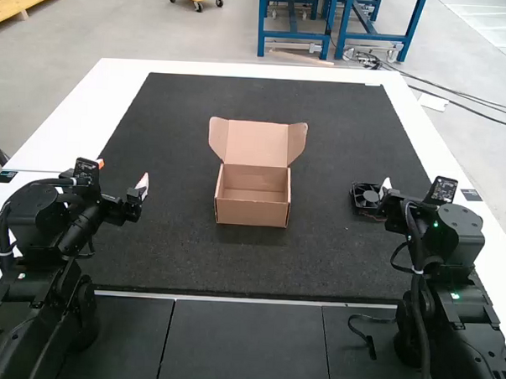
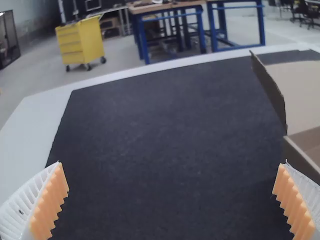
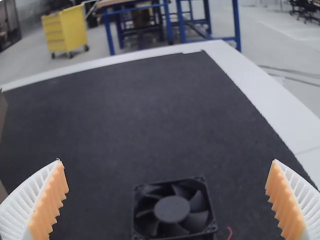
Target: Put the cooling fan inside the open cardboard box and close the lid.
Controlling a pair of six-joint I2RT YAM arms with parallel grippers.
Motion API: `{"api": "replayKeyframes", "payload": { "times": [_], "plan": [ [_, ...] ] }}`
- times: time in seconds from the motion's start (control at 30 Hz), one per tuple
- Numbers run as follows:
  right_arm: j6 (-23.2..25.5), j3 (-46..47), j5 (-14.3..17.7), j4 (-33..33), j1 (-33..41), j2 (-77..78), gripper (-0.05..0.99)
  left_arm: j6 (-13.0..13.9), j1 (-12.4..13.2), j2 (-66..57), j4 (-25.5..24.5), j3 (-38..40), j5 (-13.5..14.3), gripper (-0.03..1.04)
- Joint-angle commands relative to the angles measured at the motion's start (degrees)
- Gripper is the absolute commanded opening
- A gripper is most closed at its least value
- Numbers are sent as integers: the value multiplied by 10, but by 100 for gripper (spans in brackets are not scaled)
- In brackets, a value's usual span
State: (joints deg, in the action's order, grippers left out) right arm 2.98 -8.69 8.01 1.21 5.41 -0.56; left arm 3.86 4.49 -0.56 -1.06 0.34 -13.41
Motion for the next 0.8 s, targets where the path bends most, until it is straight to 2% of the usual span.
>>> {"api": "replayKeyframes", "payload": {
  "times": [0.0, 0.07, 0.77],
  "plan": [
    [-5, 87, 7, 3, 6, 6, 91, 5, 5, 6, 3, -4, -6, 97],
    [-5, 87, 7, 3, 6, 6, 91, 17, 3, 6, 1, -3, -6, 97],
    [-3, 87, 7, 5, 7, 6, 91, 12, 5, 6, 4, -4, -6, 97]
  ]
}}
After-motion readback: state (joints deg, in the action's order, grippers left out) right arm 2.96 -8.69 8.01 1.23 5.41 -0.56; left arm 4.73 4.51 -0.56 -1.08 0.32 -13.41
